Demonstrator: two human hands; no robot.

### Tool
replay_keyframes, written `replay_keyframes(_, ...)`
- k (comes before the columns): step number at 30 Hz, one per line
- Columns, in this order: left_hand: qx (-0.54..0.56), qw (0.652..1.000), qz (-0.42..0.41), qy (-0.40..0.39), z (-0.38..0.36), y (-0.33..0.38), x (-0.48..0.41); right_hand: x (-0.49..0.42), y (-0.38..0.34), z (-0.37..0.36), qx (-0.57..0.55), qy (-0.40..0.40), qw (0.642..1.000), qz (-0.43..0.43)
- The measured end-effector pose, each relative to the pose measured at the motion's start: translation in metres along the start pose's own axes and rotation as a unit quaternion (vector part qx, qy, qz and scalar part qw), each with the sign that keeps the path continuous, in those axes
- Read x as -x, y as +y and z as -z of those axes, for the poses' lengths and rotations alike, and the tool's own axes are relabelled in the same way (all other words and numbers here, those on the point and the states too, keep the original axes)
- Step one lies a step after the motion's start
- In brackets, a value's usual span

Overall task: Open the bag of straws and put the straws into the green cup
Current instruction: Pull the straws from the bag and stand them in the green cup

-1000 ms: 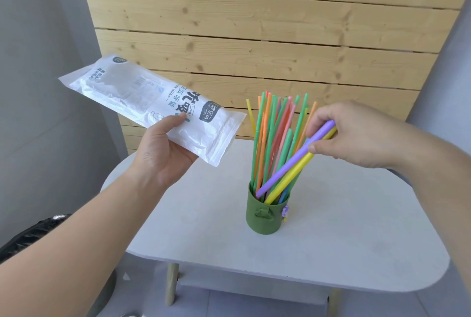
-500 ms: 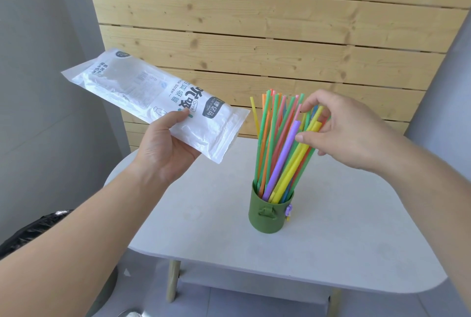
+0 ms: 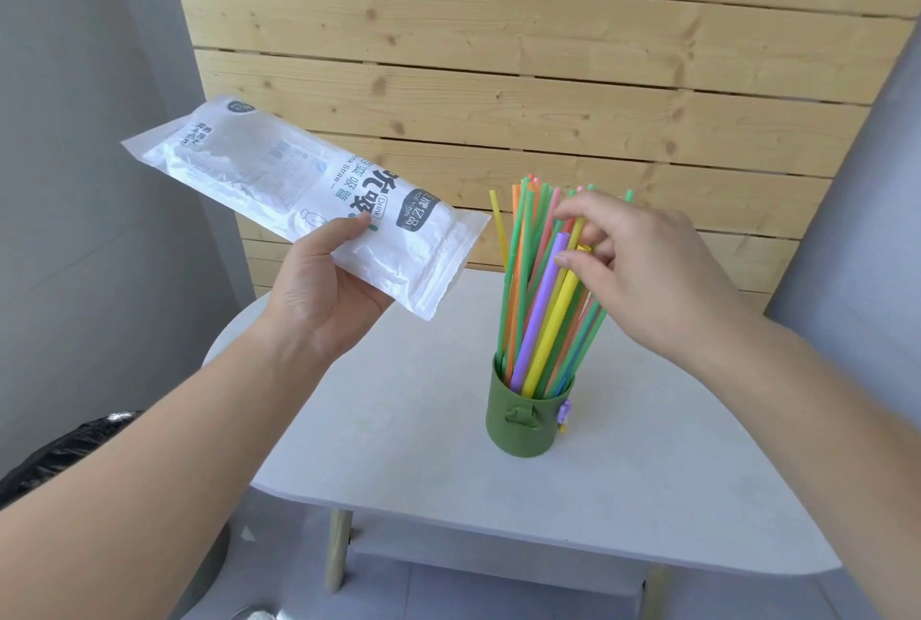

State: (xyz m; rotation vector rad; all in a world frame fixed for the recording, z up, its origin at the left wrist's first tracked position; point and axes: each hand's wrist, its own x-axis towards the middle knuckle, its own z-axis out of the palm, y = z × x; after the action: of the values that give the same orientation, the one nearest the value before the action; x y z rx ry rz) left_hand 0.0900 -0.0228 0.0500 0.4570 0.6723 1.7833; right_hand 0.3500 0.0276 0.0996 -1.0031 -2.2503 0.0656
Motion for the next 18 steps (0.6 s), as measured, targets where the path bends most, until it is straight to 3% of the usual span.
replay_keyframes(5, 0.001, 1.000, -0.002, 0.001, -0.001, 0.001, 0.001, 0.001, 0.002, -0.007, 0.047, -0.024, 0.998, 0.035)
replay_keyframes(11, 0.007, 1.000, 0.004, -0.013, 0.000, 0.002, 0.001, 0.001, -0.004, 0.003, 0.028, -0.052, 0.998, 0.005)
replay_keyframes(15, 0.016, 1.000, 0.005, -0.026, 0.000, 0.004, 0.000, -0.004, -0.003, 0.018, -0.014, 0.020, 0.999, -0.032)
replay_keyframes(18, 0.025, 0.999, 0.009, -0.029, -0.001, 0.005, 0.001, -0.005, -0.008, 0.027, 0.003, 0.122, 0.991, -0.045)
